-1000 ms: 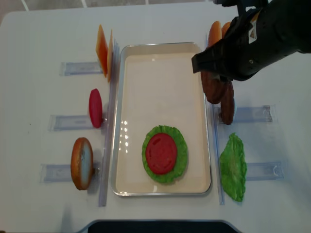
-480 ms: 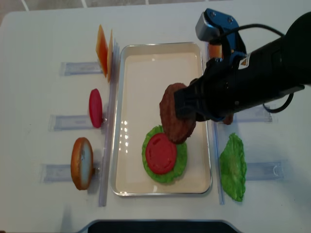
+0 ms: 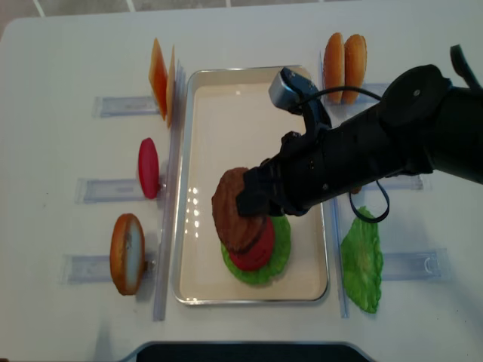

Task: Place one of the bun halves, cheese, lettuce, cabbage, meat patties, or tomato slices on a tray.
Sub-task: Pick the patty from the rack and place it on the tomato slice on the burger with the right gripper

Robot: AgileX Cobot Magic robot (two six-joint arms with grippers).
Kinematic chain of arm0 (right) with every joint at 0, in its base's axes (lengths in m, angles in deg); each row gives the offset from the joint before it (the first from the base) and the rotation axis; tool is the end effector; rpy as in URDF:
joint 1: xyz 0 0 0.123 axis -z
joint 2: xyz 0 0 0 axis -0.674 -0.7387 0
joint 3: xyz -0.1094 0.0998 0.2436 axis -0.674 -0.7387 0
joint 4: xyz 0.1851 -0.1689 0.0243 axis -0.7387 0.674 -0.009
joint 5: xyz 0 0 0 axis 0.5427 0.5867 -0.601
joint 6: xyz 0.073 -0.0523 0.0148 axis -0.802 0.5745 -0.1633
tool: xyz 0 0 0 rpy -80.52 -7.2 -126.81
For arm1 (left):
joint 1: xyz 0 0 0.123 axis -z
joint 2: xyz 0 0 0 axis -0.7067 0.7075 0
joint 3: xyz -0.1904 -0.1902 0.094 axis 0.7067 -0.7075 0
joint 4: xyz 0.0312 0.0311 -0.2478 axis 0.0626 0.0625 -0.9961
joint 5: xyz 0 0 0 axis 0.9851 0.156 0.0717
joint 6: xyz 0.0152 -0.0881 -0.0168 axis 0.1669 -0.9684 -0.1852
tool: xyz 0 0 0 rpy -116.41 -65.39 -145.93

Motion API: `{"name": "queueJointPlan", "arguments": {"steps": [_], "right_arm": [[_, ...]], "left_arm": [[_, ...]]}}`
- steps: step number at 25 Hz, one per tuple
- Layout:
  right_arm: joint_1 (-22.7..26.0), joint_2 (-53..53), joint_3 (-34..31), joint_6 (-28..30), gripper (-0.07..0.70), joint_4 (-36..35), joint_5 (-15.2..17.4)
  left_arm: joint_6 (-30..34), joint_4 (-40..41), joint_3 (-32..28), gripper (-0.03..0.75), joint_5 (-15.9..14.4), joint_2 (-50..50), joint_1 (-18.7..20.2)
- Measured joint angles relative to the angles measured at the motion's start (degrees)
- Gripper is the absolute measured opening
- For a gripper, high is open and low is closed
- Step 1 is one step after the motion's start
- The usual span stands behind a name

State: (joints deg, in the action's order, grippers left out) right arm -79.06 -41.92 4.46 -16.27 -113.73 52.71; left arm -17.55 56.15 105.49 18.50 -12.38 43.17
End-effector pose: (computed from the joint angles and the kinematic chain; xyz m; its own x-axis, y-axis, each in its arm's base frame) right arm 0.2154 0.2338 0.2182 -0.9129 -0.2173 -0.3454 -0.4076 0.5284 0.7448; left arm -0.0066 0.0026 0.2653 -0.5134 0.0094 -0.8581 -0.0454 0.9982 0.0381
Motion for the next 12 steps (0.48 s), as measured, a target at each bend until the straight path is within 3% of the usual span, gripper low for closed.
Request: {"name": "queueJointPlan", "arguments": {"steps": [12], "right_arm": [[0.38,-8.45,0.00,6.30,0.127,-2.61,1.80]], "left_arm": [[0.00,0.00,0.00,0.000,0.00,0.00,0.00]]}}
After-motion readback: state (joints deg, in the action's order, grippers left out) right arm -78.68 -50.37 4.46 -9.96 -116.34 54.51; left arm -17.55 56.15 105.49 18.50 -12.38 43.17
